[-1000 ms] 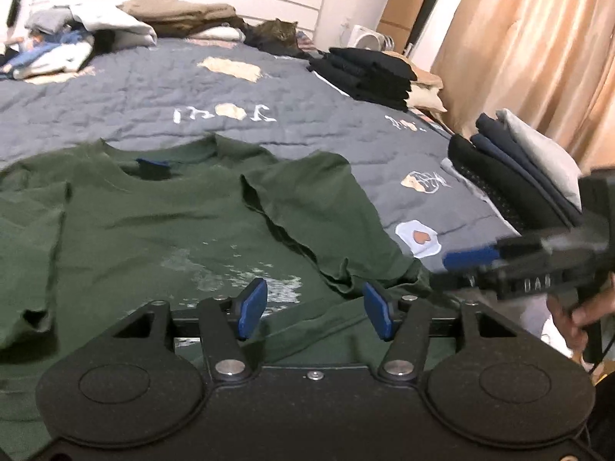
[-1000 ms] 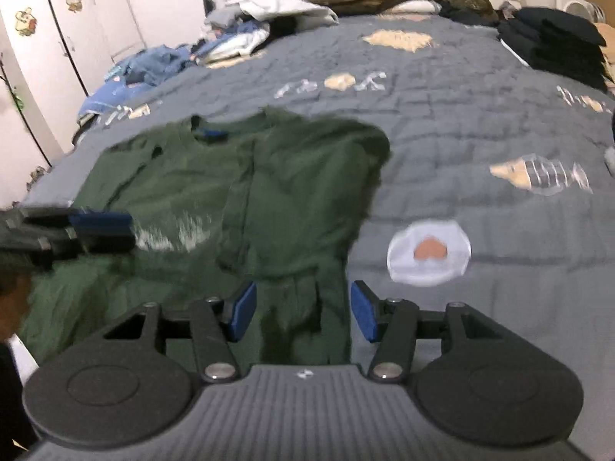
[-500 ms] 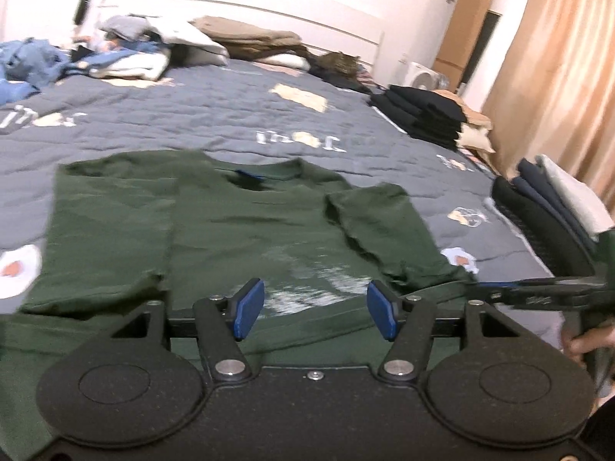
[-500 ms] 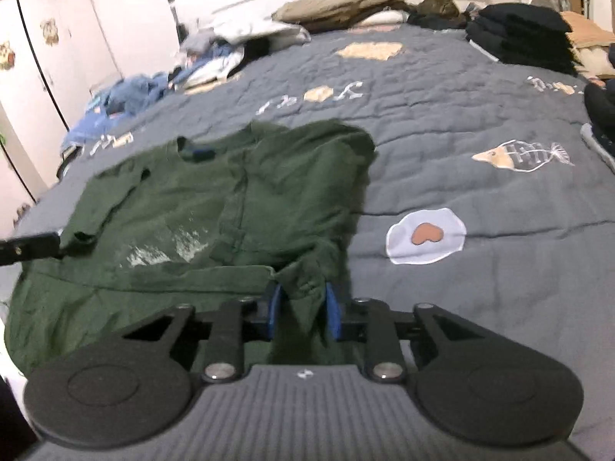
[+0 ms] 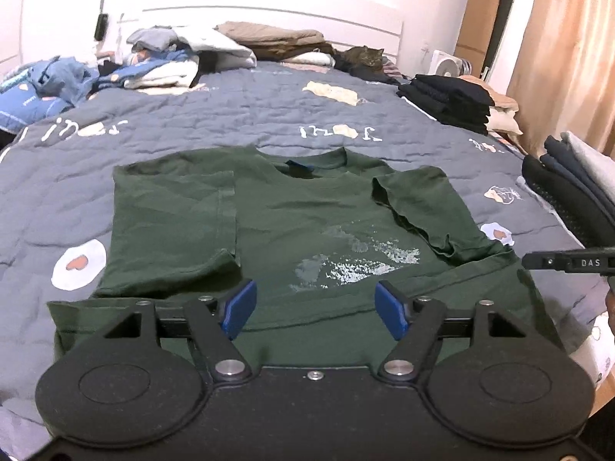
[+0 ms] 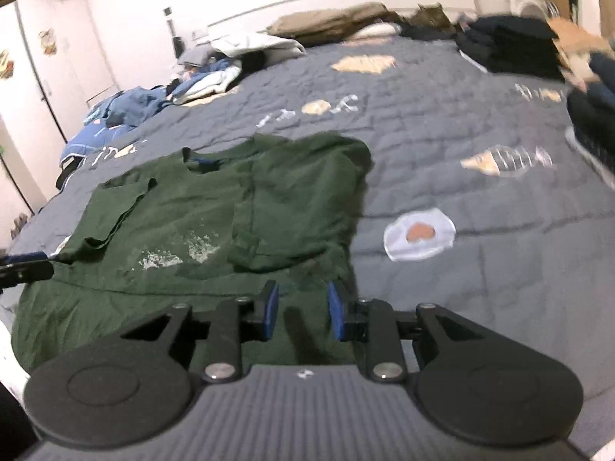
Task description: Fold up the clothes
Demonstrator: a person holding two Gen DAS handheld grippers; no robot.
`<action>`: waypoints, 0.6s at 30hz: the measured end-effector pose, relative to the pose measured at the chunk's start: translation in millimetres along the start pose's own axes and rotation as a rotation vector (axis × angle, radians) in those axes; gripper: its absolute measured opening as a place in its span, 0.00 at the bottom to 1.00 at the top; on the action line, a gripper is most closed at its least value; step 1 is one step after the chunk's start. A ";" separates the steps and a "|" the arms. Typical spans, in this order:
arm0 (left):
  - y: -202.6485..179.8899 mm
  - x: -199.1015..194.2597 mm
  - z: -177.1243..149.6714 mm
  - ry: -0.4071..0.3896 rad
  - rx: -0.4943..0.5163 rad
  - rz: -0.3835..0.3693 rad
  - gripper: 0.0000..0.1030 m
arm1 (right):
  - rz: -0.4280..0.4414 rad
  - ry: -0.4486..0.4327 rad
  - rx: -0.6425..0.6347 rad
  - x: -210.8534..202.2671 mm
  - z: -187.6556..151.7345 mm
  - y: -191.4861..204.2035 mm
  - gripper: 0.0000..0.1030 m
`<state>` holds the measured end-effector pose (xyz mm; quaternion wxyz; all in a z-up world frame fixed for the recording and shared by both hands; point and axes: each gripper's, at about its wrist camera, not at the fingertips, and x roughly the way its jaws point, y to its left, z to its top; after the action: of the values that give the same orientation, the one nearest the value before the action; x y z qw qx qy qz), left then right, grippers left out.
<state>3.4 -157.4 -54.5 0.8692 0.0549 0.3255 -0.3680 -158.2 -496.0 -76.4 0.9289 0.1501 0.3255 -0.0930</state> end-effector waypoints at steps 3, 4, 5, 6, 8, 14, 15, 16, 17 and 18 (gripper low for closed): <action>-5.2 0.4 -0.9 -0.002 0.019 -0.014 0.67 | -0.004 -0.041 -0.048 0.6 3.6 11.8 0.33; -6.9 0.6 -1.2 -0.003 0.025 -0.019 0.67 | 0.000 -0.053 -0.062 2.1 5.2 15.9 0.36; -8.6 0.7 -1.5 -0.004 0.032 -0.024 0.67 | 0.011 -0.065 -0.077 4.9 7.7 20.2 0.37; -10.8 2.6 -1.8 -0.001 0.039 -0.027 0.67 | 0.023 -0.077 -0.092 7.8 10.2 24.6 0.39; -15.3 6.3 -2.2 0.006 0.053 -0.036 0.68 | 0.050 -0.083 -0.119 17.3 16.1 32.0 0.40; -24.3 14.1 -3.2 0.015 0.075 -0.061 0.69 | 0.122 -0.048 -0.069 56.3 35.0 33.7 0.42; -24.5 16.0 -3.3 0.017 0.078 -0.061 0.69 | 0.114 -0.032 -0.071 61.5 35.5 35.2 0.42; -24.8 18.0 -3.2 0.020 0.081 -0.059 0.69 | 0.098 -0.017 -0.075 66.4 35.5 35.8 0.42; -25.1 20.0 -3.1 0.023 0.084 -0.058 0.69 | 0.087 -0.004 -0.076 69.7 33.9 36.6 0.42; -25.0 22.1 -3.0 0.027 0.085 -0.056 0.69 | 0.077 0.010 -0.076 73.1 32.3 37.4 0.42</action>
<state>-3.6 -187.8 -66.7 0.8510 0.0874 0.3227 -0.4049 -73.2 -477.4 -90.4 0.9353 0.1273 0.3273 -0.0440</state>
